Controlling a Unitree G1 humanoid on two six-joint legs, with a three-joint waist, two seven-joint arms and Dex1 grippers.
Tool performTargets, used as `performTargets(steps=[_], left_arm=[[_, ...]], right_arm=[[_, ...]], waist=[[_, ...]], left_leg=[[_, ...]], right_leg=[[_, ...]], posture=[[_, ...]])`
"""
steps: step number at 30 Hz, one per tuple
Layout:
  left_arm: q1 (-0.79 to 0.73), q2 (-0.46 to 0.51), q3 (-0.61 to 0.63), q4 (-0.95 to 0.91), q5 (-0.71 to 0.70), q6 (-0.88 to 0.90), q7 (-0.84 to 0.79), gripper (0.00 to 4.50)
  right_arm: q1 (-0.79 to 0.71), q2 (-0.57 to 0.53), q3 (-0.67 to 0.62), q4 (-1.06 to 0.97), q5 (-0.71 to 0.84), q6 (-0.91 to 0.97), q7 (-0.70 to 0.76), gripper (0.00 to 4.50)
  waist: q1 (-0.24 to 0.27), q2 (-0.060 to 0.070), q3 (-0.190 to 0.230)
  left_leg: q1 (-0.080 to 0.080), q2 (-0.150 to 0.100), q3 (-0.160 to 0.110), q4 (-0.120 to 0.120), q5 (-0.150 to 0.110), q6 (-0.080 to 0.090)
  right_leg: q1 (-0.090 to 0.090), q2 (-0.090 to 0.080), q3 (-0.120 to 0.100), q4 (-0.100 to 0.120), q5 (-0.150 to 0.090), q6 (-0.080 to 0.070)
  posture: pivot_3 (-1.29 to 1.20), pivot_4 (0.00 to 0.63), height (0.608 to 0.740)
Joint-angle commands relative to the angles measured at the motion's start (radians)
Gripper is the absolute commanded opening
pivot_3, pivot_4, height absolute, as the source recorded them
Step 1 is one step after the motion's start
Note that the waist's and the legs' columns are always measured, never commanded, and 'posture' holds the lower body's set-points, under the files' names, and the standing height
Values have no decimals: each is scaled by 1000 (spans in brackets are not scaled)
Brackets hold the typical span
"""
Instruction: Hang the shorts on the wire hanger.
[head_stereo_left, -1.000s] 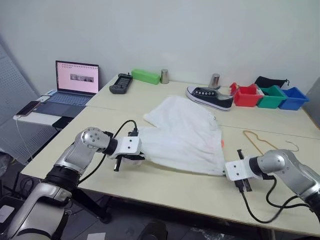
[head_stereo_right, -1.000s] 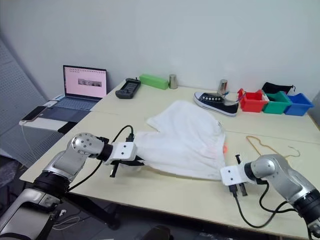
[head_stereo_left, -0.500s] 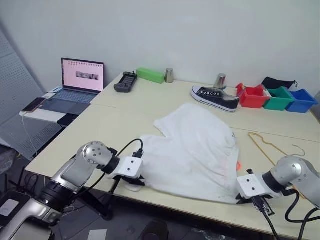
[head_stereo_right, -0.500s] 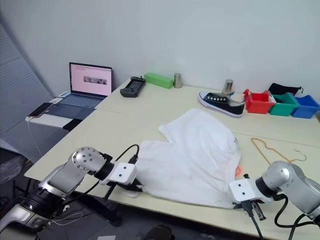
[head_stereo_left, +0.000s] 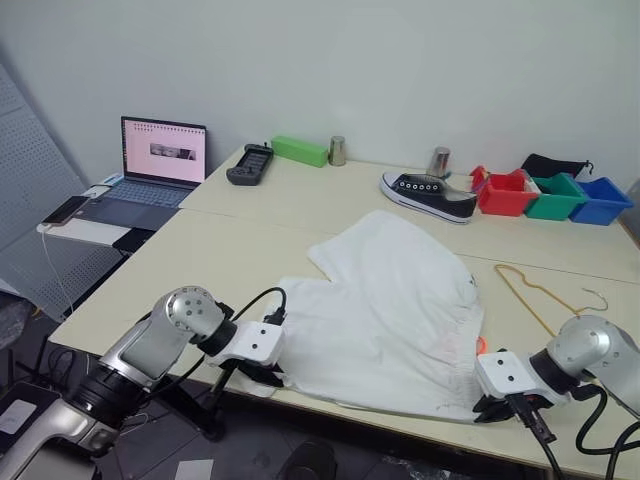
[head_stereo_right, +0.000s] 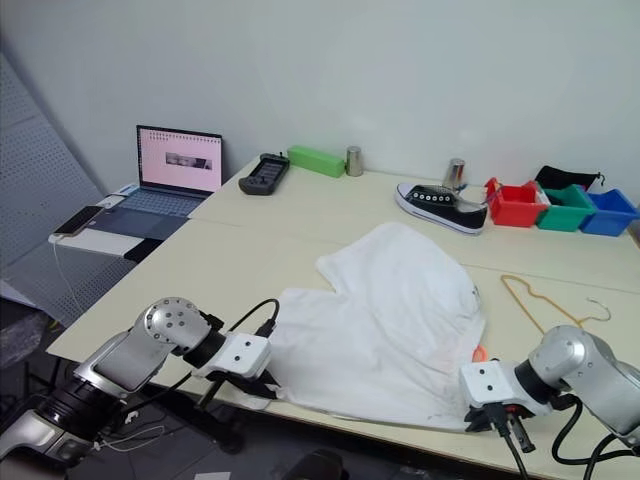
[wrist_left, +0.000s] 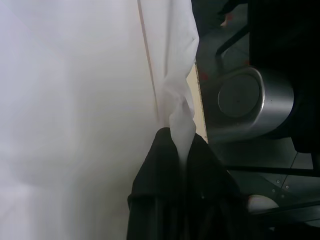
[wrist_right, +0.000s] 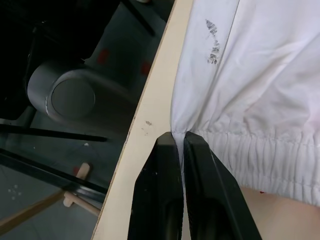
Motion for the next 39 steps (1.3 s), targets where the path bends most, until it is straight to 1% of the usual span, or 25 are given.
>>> performTargets(steps=[1, 3, 4, 6, 9, 12, 13, 14, 15, 16, 17, 19, 21, 23, 26, 29, 32, 35, 39], left_arm=[[-49, -8, 42, 19, -22, 23, -2, 1191], [-56, 7, 48, 2, -45, 28, -38, 1606], [-58, 15, 52, -8, -54, 32, -51, 1740], [-64, 25, 62, -27, -70, 48, -69, 2207], [-76, 59, 56, -79, -135, 87, -79, 2886], [-108, 100, 49, -166, -261, 187, -79, 3516], [-126, 102, 51, -192, -299, 219, -79, 3679], [-142, 95, 56, -209, -325, 242, -79, 3952], [-158, 75, 65, -219, -336, 263, -79, 4063], [-179, 37, 78, -226, -355, 295, -58, 4329], [-205, -25, 92, -227, -367, 324, 2, 4434], [-249, -150, 106, -218, -366, 364, 134, 4434], [-272, -259, 109, -200, -327, 364, 246, 4434], [-280, -336, 101, -183, -288, 344, 322, 4434], [-281, -451, 74, -125, -228, 275, 423, 4434], [-284, -536, 45, -86, -202, 249, 454, 4434], [-283, -599, 14, -58, -184, 231, 463, 4434], [-285, -629, -1, -17, -154, 202, 476, 4434], [-291, -661, 1, -1, -139, 193, 502, 4434]], right_arm=[[-9, -33, -65, -9, 36, 30, 28, 1320], [-10, -54, -102, -32, 69, 56, 42, 1773], [-9, -62, -118, -45, 86, 71, 45, 1928], [-8, -75, -160, -77, 134, 117, 54, 2437], [-16, -75, -224, -122, 226, 215, 46, 3189], [-41, -43, -287, -136, 312, 335, -10, 3929], [-53, -18, -306, -117, 322, 369, -53, 4106], [-63, 5, -319, -94, 326, 404, -96, 4403], [-68, 23, -330, -68, 320, 427, -133, 4494], [-70, 43, -340, -29, 299, 437, -183, 4500], [-69, 61, -356, 14, 277, 451, -233, 4500], [-68, 92, -388, 96, 234, 465, -335, 4500], [-83, 113, -413, 173, 194, 479, -431, 4500], [-97, 127, -436, 234, 164, 476, -497, 4500], [-147, 159, -475, 367, 112, 480, -630, 4500], [-195, 180, -477, 512, 70, 461, -696, 4500], [-234, 185, -455, 659, 50, 426, -685, 4500], [-262, 185, -424, 765, 12, 363, -681, 4500], [-298, 198, -424, 891, -10, 349, -696, 4500]], waist=[[-1, 0, 0], [-2, 0, 0], [-2, 1, 0], [-4, 1, 0], [-8, 1, 0], [-9, 1, 0], [-11, 1, 0], [-13, 1, 0], [-15, 1, 0], [-16, 0, 0], [-16, 0, 0], [-13, 0, 0], [-17, 0, -1], [-34, 0, -1], [-60, 0, -1], [-84, 1, -2], [-112, 3, -2], [-142, 6, -4], [-178, 9, -6]], left_leg=[[0, 0, 0, 0, 0, 0], [0, 0, 0, 0, 0, 0], [-1, 0, 0, 0, 0, 0], [0, 0, 0, 0, 0, 0], [-1, 1, 0, 0, 0, 1], [-1, 1, -1, 0, 0, 1], [-1, 1, -1, 0, 0, 1], [-1, 1, -1, 0, 0, 1], [0, 1, -1, 0, 0, 1], [0, 1, -1, 0, 0, 1], [0, 1, -1, 0, 0, 1], [0, 0, -1, 0, 0, 1], [-3, 0, -2, 3, 0, 1], [-7, 0, -1, 7, -1, 2], [-8, 0, -2, 8, -2, 3], [-8, 0, -1, 9, -2, 3], [-6, 0, 0, 10, -1, 3], [-5, 0, 0, 9, -1, 3], [-3, 0, 1, 9, -1, 3]], right_leg=[[0, 0, 0, 0, 0, 0], [0, 0, 0, 0, 0, 0], [0, 0, 0, 0, 0, 0], [0, 0, 0, -1, 0, 0], [0, 1, 0, -1, 0, 0], [0, 1, 0, -1, 0, 0], [0, 1, 1, -1, 0, 0], [0, 1, 1, -1, 0, 0], [1, 1, 1, -1, 0, 0], [1, 1, 1, -1, 0, 0], [1, 1, 1, -1, 0, 0], [1, 0, 1, -2, 1, 1], [2, -1, 2, -2, 1, 2], [-1, -1, 3, -1, 2, 3], [-2, -1, 4, -1, 2, 3], [-1, -1, 5, 0, 4, 2], [0, 0, 5, 1, 4, 2], [0, 0, 6, 2, 4, 2], [0, 0, 7, 6, 3, 1]], posture=[[386, 0, 740], [385, 0, 740], [385, 0, 740], [374, 0, 740], [357, 0, 740], [342, 0, 740], [337, 0, 740], [334, 0, 740], [325, 0, 740], [319, 0, 740], [306, 0, 740], [298, 0, 740], [281, 0, 740], [267, 0, 740], [247, 0, 740], [229, 0, 740], [222, 0, 740], [237, 0, 740], [253, 0, 740]])
